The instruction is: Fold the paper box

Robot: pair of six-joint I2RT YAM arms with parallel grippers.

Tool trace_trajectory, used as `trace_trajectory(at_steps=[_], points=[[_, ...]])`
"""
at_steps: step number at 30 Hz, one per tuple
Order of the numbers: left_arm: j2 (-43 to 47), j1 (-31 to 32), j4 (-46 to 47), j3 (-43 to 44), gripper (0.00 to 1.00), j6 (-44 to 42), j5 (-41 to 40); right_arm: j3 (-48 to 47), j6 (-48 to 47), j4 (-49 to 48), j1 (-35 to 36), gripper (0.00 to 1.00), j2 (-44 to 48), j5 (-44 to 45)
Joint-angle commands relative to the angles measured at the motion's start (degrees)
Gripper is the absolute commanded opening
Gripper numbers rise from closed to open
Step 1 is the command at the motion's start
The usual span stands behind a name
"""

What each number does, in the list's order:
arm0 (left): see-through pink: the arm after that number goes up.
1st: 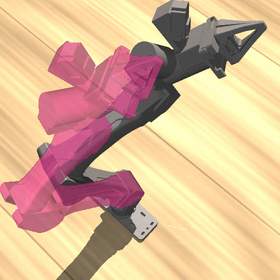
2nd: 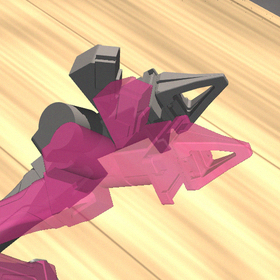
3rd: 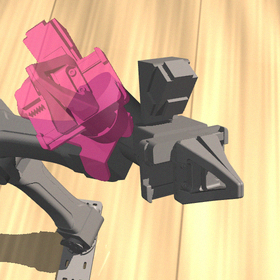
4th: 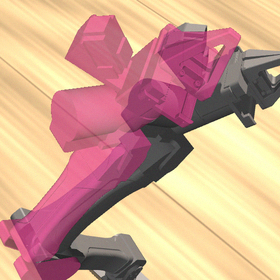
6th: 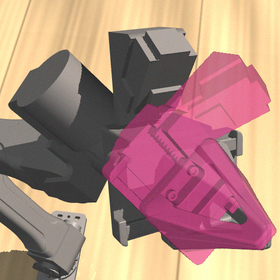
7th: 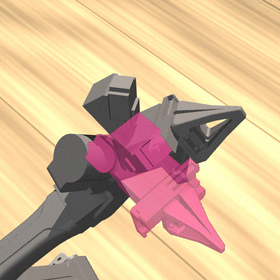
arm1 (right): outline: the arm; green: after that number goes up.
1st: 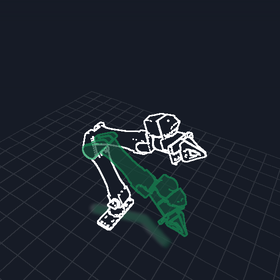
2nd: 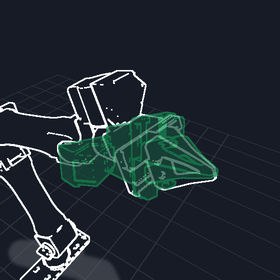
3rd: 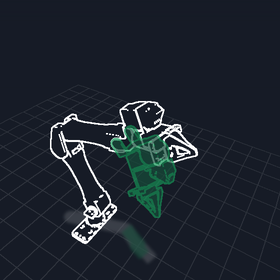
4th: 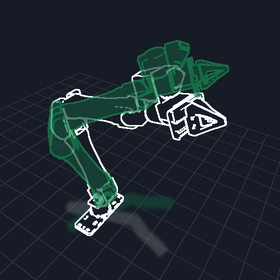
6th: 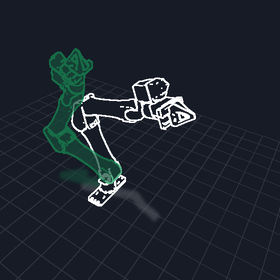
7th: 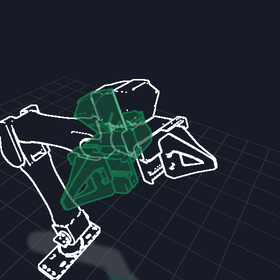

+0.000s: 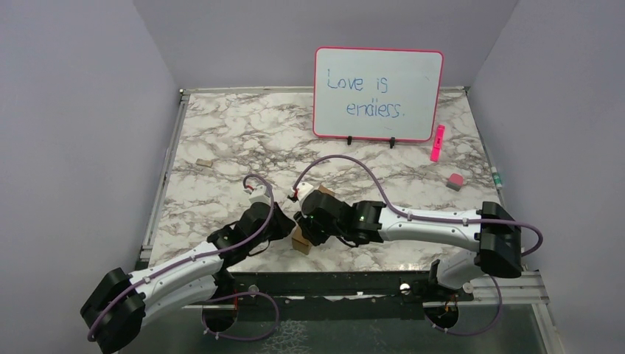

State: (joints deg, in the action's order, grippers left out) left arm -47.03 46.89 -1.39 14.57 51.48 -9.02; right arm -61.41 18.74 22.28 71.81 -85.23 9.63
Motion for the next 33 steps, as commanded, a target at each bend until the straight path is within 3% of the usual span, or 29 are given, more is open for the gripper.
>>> trace_trajectory(at_steps=[1,11,22,33], points=[[-1.53,0.28,2.16,-0.13,0.18,-0.64,0.28,-1.13,-0.99,-2.66,0.08,0.30,-2.28,-3.20],[-3.69,0.27,4.63,-0.46,0.18,-0.29,1.63,-3.93,-1.78,-2.69,0.32,0.23,-5.26,-4.86],[-3.65,0.26,5.18,-0.77,0.17,0.01,1.94,-5.44,-1.79,-0.19,1.59,0.22,-7.82,-3.97],[-4.01,0.29,6.02,-0.92,0.17,0.62,2.89,-7.93,0.61,10.18,4.49,0.19,-14.65,6.99]])
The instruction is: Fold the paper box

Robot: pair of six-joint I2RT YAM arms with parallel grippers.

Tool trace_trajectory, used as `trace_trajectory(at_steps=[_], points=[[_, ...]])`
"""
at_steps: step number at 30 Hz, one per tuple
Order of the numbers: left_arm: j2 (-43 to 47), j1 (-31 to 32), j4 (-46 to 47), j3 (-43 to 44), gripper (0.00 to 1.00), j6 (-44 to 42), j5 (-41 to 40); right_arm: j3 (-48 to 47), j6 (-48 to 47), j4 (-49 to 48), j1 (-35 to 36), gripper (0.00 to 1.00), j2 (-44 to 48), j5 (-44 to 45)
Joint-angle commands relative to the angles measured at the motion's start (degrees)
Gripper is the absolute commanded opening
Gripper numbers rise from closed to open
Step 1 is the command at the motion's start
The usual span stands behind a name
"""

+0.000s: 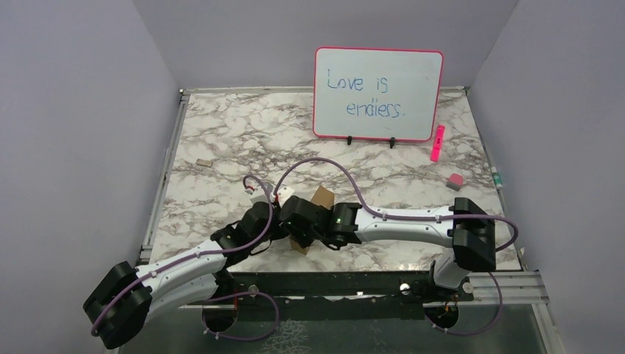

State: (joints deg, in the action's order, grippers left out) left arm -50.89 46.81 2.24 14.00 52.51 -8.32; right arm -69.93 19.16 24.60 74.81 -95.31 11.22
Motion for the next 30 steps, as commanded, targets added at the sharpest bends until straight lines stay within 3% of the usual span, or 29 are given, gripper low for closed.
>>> trace_trajectory(at_steps=[1,9,18,30], points=[[0.04,0.35,2.27,-0.56,0.17,-0.39,2.02,0.97,0.49,8.42,1.63,0.18,-4.74,6.41],[6.90,0.30,-2.74,-1.01,0.17,-0.05,-3.61,4.22,2.01,11.28,1.90,0.16,-6.61,10.18],[7.44,0.25,-6.55,1.63,0.21,-2.04,-5.95,-0.21,-0.92,10.30,1.92,0.16,-6.13,12.24],[5.94,-1.99,-3.89,4.46,0.26,-4.13,-5.02,-1.47,-4.26,1.35,1.31,0.31,6.04,12.00]])
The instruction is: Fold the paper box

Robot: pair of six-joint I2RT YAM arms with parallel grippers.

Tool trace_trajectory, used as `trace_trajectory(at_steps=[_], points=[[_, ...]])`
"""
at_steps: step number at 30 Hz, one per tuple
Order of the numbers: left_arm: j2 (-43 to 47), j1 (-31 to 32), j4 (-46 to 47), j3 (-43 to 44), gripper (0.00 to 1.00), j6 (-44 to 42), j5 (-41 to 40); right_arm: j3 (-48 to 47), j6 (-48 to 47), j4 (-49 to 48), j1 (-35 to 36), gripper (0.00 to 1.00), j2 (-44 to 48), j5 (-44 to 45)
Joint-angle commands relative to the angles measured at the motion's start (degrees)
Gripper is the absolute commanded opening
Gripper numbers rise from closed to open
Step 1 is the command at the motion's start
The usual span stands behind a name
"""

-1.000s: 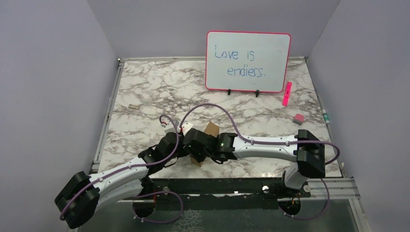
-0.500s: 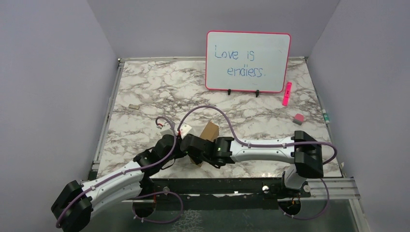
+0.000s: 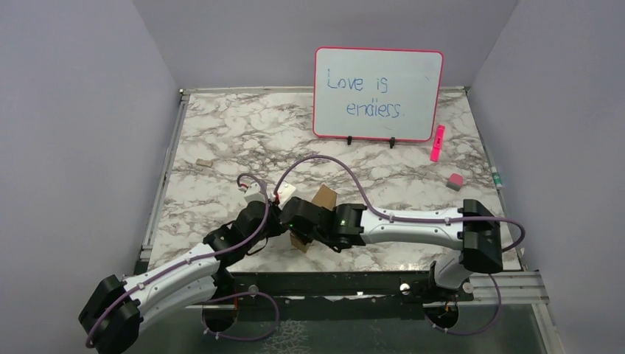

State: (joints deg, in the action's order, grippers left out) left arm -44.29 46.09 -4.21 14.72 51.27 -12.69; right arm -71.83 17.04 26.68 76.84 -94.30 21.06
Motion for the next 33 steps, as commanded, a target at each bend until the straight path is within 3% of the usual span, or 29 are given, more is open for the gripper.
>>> trace_trajectory(at_steps=[1,7,17,33], points=[[-1.16,-1.67,2.69,4.34,0.27,-3.54,-0.67,0.65,-2.13,-0.89,-1.18,0.31,6.02,2.77],[-7.53,-5.35,7.36,8.21,0.30,-7.49,2.22,3.59,-2.23,-1.47,-7.72,0.33,10.96,2.93],[-24.86,-11.30,16.67,17.75,0.32,-12.06,12.60,8.89,-4.69,-9.18,-19.98,0.25,13.19,-3.23],[-39.38,-11.23,20.45,24.53,0.28,-12.35,21.03,9.85,-5.42,-13.93,-23.53,0.16,4.36,-4.99]])
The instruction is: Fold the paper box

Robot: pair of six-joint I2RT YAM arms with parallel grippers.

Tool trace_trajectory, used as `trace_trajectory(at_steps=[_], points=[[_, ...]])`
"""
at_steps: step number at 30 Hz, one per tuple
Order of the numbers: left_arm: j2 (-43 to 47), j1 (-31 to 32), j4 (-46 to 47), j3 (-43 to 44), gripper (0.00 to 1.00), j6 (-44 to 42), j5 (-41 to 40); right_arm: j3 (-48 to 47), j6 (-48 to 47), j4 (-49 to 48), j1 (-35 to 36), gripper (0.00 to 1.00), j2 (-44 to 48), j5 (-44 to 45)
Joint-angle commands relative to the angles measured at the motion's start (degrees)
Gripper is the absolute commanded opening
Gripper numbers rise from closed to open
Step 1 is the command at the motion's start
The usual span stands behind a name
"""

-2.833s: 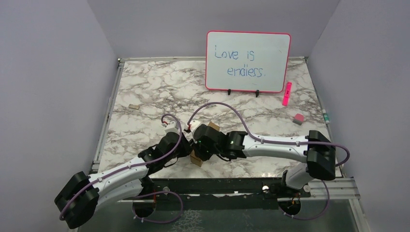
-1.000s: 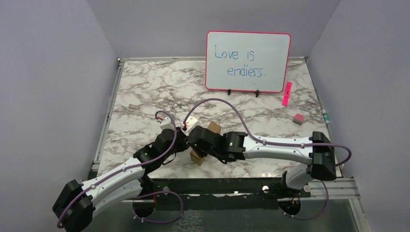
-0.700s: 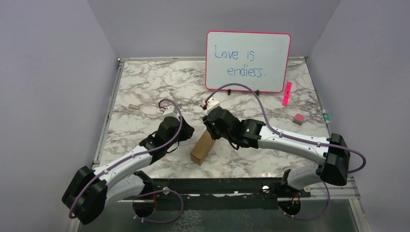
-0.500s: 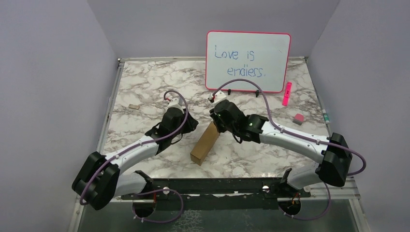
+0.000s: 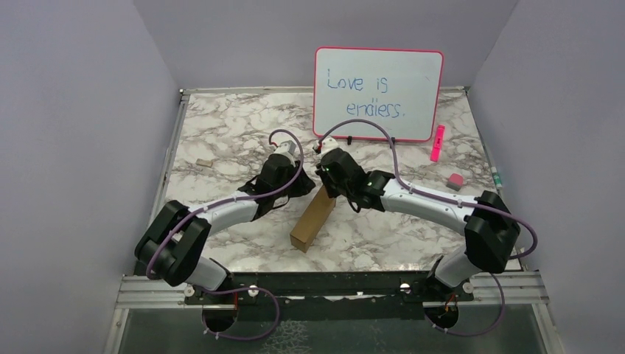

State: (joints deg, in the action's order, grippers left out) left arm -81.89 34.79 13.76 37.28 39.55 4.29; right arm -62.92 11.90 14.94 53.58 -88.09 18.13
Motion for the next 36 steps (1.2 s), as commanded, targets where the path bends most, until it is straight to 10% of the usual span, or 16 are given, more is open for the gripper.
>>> trace_trajectory(at_steps=[1,24,36], points=[[-2.26,0.22,2.64,1.95,0.28,-0.57,4.32,1.18,-0.10,-2.13,-0.26,0.16,-2.40,-2.45],[4.76,2.82,-3.27,0.24,0.34,-2.48,-3.51,0.20,2.24,-0.10,0.21,0.18,0.81,-7.67],[14.85,7.75,-21.07,3.89,0.59,-8.22,-7.76,10.41,9.24,-0.94,0.09,0.61,15.89,1.72]])
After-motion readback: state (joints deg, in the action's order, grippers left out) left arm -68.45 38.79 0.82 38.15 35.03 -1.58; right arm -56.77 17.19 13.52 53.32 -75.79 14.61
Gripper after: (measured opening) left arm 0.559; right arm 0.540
